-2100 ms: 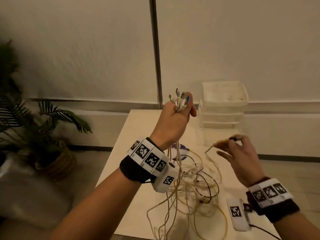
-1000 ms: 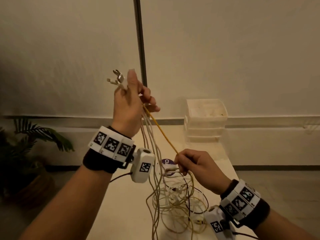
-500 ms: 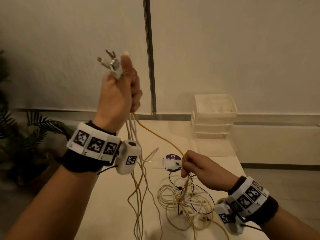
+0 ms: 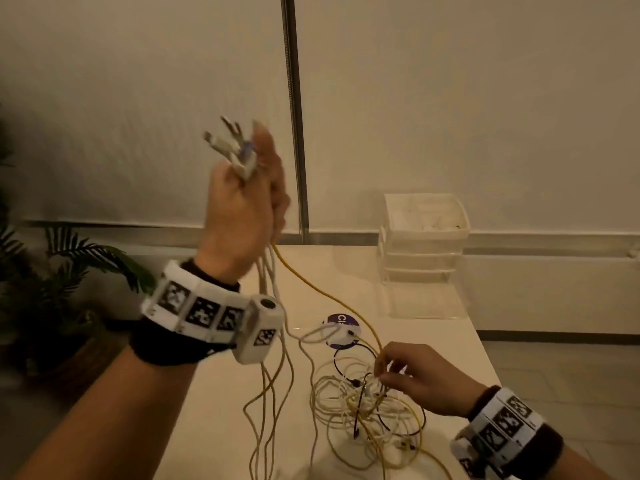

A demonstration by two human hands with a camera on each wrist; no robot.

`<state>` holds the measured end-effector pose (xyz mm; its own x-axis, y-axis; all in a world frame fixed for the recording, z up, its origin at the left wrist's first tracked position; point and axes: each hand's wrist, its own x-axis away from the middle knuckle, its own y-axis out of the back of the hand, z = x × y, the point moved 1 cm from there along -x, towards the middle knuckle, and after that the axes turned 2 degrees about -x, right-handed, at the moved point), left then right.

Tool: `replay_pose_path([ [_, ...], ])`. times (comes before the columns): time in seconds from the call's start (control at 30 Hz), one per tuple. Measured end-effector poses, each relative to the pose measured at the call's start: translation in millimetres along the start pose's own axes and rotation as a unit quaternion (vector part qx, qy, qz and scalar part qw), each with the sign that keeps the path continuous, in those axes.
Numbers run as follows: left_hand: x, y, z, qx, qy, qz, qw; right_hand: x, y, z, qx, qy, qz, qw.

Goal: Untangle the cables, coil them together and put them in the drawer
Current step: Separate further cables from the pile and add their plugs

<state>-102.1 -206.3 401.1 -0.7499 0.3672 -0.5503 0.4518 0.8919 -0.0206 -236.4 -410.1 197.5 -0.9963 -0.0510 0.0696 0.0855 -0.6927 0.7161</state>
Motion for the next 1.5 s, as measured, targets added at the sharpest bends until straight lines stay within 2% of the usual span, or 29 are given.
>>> replay_pose_path([
  [0.07, 13.7, -14.5, 13.4, 0.012, 0.007, 0.046, 0.999, -1.6, 17.3, 15.4, -0.013, -0.007, -0.030, 0.999],
  [0.17, 24.5, -32.2, 21.4, 0.055, 0.039, 0.068, 0.995, -16.1, 37.6, 58.4, -0.110, 0.028, -0.086, 0.990],
  [0.23, 24.0, -38.9, 18.1, 0.064, 0.025, 0.072, 0.995, -31.8, 34.3, 81.3, -0.112, 0.051, -0.067, 0.990],
  [0.3, 21.2, -35.6, 14.1, 0.043, -0.001, 0.091, 0.995, -41.6, 23.7, 87.2, -0.229, 0.022, -0.067, 0.971],
  [0.4, 18.0, -18.1, 23.3, -0.077, -0.037, 0.161, 0.983, -37.2, 23.6, 78.4, -0.384, -0.018, -0.106, 0.917],
  [0.47, 25.7, -10.8, 40.3, -0.225, -0.035, 0.215, 0.950, -29.0, 31.5, 76.3, -0.422, 0.006, -0.110, 0.900],
  [0.53, 39.7, -12.1, 58.4, -0.307, -0.010, 0.254, 0.917, -23.2, 41.3, 81.5, -0.414, 0.054, -0.101, 0.903],
  [0.67, 50.5, -22.8, 69.8, -0.322, -0.003, 0.295, 0.900, -21.9, 55.1, 90.6, -0.372, 0.078, -0.110, 0.918],
  [0.8, 42.3, -21.3, 64.5, -0.347, -0.013, 0.224, 0.911, -18.0, 58.4, 88.2, -0.343, 0.073, -0.115, 0.929],
  [0.87, 34.7, -17.4, 57.9, -0.316, -0.001, 0.155, 0.936, -16.0, 52.8, 83.0, -0.332, 0.063, -0.104, 0.935],
  [0.93, 22.8, -8.7, 48.1, -0.300, -0.017, 0.062, 0.952, -13.9, 43.2, 75.5, -0.331, 0.053, -0.087, 0.938],
  [1.03, 7.3, 6.2, 39.1, -0.285, -0.033, -0.072, 0.955, -9.8, 31.5, 67.1, -0.335, 0.047, -0.085, 0.937],
  [1.07, 4.8, 9.6, 40.7, -0.276, -0.027, -0.101, 0.956, -9.0, 30.0, 66.2, -0.334, 0.047, -0.090, 0.937],
  [1.13, 3.0, 11.6, 45.9, -0.282, -0.008, -0.111, 0.953, -9.4, 29.4, 65.0, -0.346, 0.044, -0.099, 0.932],
  [1.2, 6.0, 10.0, 51.8, -0.315, 0.012, -0.081, 0.946, -10.2, 30.3, 60.9, -0.382, 0.028, -0.107, 0.917],
  [1.27, 10.4, 6.6, 54.5, -0.329, -0.009, -0.032, 0.944, -11.7, 32.5, 57.2, -0.399, 0.019, -0.117, 0.909],
  [1.33, 18.8, -3.4, 55.1, -0.336, -0.029, 0.063, 0.939, -15.6, 35.7, 58.4, -0.394, 0.020, -0.121, 0.911],
  [1.37, 23.8, -11.6, 55.9, -0.349, -0.029, 0.126, 0.928, -18.4, 37.9, 61.8, -0.390, 0.025, -0.120, 0.913],
  [1.43, 33.5, -30.1, 61.9, -0.396, -0.038, 0.234, 0.887, -23.4, 43.8, 70.2, -0.389, 0.037, -0.114, 0.913],
  [1.5, 37.7, -41.8, 67.6, -0.420, -0.038, 0.274, 0.864, -26.3, 50.3, 77.1, -0.403, 0.042, -0.106, 0.908],
])
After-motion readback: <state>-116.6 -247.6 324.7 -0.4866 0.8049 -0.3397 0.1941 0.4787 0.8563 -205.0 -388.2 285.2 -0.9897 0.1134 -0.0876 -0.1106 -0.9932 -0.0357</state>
